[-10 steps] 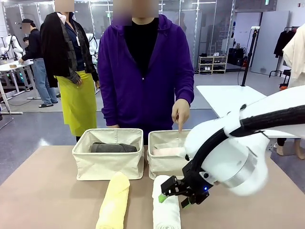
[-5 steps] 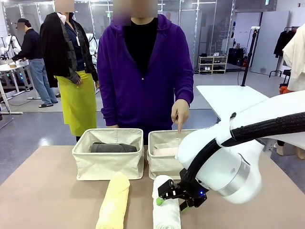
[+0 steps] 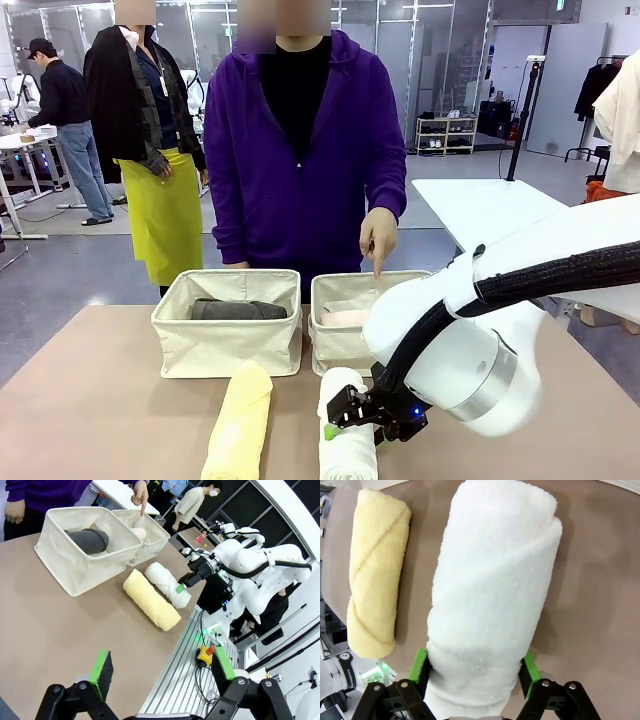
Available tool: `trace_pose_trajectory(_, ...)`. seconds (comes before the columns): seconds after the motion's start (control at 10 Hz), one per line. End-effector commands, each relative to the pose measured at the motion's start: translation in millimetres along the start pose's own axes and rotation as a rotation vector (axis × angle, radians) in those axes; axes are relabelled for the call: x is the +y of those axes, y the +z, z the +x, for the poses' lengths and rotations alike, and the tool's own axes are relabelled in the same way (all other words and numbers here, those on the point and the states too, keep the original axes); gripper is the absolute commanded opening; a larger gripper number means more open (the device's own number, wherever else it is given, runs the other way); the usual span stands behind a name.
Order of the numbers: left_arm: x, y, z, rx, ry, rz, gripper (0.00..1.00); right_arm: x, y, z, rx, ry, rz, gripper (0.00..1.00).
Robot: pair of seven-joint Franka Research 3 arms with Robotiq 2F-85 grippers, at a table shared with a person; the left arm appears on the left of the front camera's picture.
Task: Divide the towels into two baskets.
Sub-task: Pick up one hotel-folded towel from the bottom of the table and place it in the Fabric basket indicated by the person.
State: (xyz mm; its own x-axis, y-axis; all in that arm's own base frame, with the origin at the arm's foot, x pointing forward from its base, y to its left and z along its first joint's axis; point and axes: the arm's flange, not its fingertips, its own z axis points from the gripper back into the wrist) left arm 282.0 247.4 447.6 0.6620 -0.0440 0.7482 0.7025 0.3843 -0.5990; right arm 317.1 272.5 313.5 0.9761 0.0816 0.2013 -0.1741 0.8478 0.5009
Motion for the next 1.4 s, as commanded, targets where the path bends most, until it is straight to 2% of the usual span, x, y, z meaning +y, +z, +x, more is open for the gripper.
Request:
trace_pose_trajectory(0.0, -2.8, 1.8, -1.9, 0.001, 0.0, -0.007, 1.0, -4.5, -2.5, -13.1, -0.017, 0.004, 0.007, 0.71)
trace_pose_trajectory(0.5, -2.8, 1.8, -1.9, 0.001, 0.0, -0.007, 1.0, -6.7, 0.7, -8.9, -0.025, -0.008, 0.005, 0.22)
trace_pose_trajectory(0.6, -2.8, 1.8, -1.9, 0.001, 0.0, -0.007, 1.0, -14.4, 5.3, -11.9, 0.008, -0.009, 0.013, 0.22)
trace_pose_trajectory(0.7, -2.8, 1.8, -1.9, 0.001, 0.0, -0.007, 1.0, 0.5, 2.9, 2.2, -0.008, 0.0, 0.003, 0.22)
trace_pose_trajectory(1.1, -2.8, 1.8, -1.9, 0.001, 0.0, -0.007, 1.0, 0.5, 2.9, 2.2, -0.008, 0.0, 0.003, 0.22)
trace_pose_trajectory(1.2, -2.8, 1.8, -1.9, 0.001, 0.0, -0.007, 1.0, 0.0, 4.1, 3.2, -0.008, -0.001, 0.005, 0.35)
trace_pose_trajectory(1.3, -2.8, 1.8, -1.9, 0.001, 0.0, -0.007, 1.0, 3.3, 17.2, 6.6, -0.025, 0.061, -0.047, 0.35)
